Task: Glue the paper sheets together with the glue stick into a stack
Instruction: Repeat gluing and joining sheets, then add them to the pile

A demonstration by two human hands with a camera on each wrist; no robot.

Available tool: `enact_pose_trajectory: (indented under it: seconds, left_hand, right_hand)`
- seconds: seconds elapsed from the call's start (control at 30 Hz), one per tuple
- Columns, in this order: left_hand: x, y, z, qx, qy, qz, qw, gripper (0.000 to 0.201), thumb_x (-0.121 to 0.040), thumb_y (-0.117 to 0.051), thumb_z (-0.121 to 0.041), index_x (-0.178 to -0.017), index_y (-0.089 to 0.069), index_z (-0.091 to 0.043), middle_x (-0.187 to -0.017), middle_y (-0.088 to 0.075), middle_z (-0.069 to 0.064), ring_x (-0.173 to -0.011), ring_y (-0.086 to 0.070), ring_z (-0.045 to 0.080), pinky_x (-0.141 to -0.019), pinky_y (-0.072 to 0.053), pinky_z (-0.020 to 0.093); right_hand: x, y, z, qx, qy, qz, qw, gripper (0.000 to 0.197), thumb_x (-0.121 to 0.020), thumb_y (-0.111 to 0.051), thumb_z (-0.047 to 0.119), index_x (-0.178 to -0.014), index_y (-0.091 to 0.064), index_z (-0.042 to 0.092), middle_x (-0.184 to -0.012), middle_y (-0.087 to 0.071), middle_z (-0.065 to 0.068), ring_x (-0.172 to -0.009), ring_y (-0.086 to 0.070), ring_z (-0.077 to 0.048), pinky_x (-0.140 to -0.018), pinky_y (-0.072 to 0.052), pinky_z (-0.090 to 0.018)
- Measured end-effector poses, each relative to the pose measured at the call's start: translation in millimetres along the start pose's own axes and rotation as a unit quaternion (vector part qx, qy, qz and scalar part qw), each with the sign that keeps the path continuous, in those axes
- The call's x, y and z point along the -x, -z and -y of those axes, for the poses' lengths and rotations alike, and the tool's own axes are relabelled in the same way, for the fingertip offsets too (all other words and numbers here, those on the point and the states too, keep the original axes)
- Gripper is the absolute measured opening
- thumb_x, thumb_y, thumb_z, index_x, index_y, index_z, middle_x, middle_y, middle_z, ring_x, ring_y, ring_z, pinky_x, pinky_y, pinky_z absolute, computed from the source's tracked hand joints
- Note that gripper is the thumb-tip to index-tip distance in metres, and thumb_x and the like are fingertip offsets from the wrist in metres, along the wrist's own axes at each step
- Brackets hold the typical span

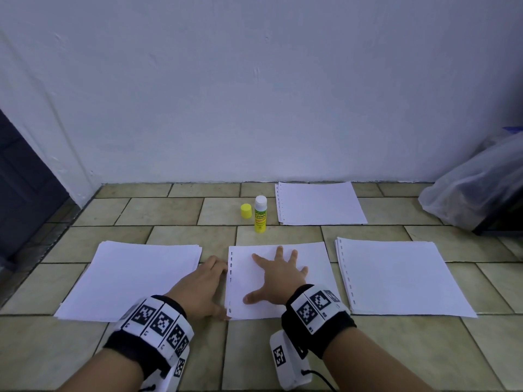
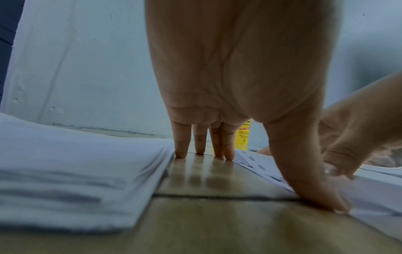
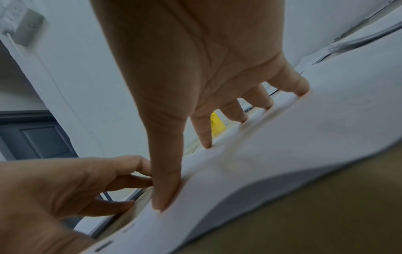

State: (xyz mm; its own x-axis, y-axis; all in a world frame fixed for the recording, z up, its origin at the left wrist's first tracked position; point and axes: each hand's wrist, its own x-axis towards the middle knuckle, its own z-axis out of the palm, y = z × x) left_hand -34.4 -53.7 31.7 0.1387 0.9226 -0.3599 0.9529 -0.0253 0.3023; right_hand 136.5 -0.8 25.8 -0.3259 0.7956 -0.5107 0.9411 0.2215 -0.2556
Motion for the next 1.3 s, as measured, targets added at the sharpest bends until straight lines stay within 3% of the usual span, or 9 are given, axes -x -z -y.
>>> enact_pose_trajectory:
  seconds: [0.63, 0.87, 1.03, 1.3]
  left_hand:
    - [-4.0, -5.3, 5.0, -0.014, -0.004, -0.017, 1.0, 0.082, -0.073, -0.079, -0.036, -0.138, -0.031, -0.023, -0.135, -0.032, -0.008, -0.116, -0.043, 0.008, -0.091, -0.047, 0.027]
    - [-4.3, -6.9, 6.7, -0.012, -0.011, -0.022, 1.0, 0.082, -0.074, -0.078, -0.035, -0.139, -0.03, -0.022, -0.136, -0.031, -0.008, -0.118, -0.043, 0.008, -0.092, -0.045, 0.024]
    - [-6.5, -2.2, 9.2, 0.01, -0.017, -0.003, 1.0, 0.081, -0.073, -0.08, -0.034, -0.138, -0.033, -0.023, -0.136, -0.031, -0.009, -0.119, -0.043, 0.008, -0.098, -0.04, 0.021]
    - [-7.8, -1.3, 13.3, 0.017, -0.016, -0.001, 1.0, 0.082, -0.071, -0.081, -0.034, -0.137, -0.034, -0.025, -0.136, -0.032, -0.01, -0.119, -0.044, 0.009, -0.097, -0.04, 0.021]
  right_hand:
    - [-0.2, -1.2, 5.3, 0.009, -0.005, -0.014, 1.0, 0.102, -0.073, -0.068, 0.063, -0.151, -0.008, 0.038, -0.159, 0.011, -0.016, -0.141, 0.013, -0.048, -0.108, -0.004, -0.069]
    - [0.8, -2.1, 3.9, 0.006, -0.002, -0.013, 1.0, 0.102, -0.073, -0.066, 0.066, -0.151, -0.007, 0.038, -0.159, 0.012, -0.016, -0.142, 0.014, -0.047, -0.109, -0.003, -0.068]
    - [1.3, 4.9, 0.0, -0.014, 0.004, -0.002, 1.0, 0.09, -0.08, -0.061, 0.063, -0.151, -0.01, 0.04, -0.16, 0.01, -0.013, -0.143, 0.012, -0.044, -0.111, -0.005, -0.066]
    - [1.3, 2.3, -1.2, 0.012, 0.016, -0.002, 1.0, 0.112, -0.067, -0.075, 0.06, -0.151, -0.005, 0.037, -0.159, 0.01, -0.014, -0.143, 0.013, -0.045, -0.11, -0.007, -0.068]
